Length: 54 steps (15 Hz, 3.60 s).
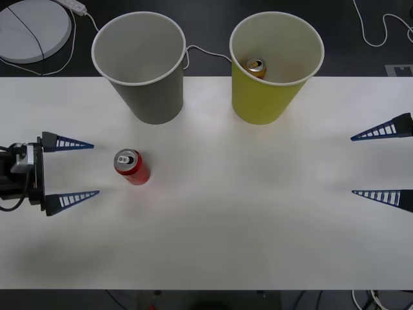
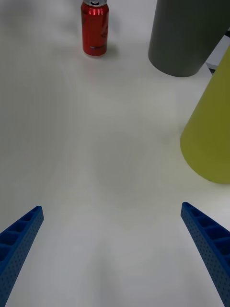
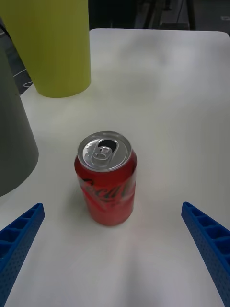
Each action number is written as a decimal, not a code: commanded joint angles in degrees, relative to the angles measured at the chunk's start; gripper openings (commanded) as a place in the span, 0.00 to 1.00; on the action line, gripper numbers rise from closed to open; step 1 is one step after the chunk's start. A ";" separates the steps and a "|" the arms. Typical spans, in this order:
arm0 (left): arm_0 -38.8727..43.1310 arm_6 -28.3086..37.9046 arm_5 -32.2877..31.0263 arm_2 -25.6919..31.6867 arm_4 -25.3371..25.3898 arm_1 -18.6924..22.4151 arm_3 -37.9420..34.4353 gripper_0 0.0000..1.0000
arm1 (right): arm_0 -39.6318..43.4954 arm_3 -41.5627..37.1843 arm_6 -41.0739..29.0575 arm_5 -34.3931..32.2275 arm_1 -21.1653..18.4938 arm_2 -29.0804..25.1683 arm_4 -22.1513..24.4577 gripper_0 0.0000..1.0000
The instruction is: Put the can into the green bin and the plastic bottle into the gray bin
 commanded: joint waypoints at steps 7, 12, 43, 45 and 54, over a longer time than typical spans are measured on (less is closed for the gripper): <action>-3.53 -8.29 -1.67 -0.03 0.90 -8.61 12.66 1.00 | 0.00 0.00 0.00 0.00 0.00 0.00 0.00 1.00; -4.15 -8.29 -0.18 -0.03 0.90 -11.34 14.07 1.00 | 0.00 0.00 0.00 0.00 0.00 0.00 0.00 1.00; -6.26 -7.06 7.56 0.59 -1.13 -20.83 13.45 0.00 | 0.00 0.00 0.00 0.00 0.00 0.00 0.00 1.00; -6.26 -6.62 7.56 0.67 -1.13 -20.21 12.83 0.00 | 0.00 0.00 0.00 0.00 0.00 0.00 0.00 1.00; -1.16 13.59 6.24 2.96 -7.45 -10.11 -2.02 0.00 | 0.00 0.00 0.00 0.00 0.00 0.00 0.00 1.00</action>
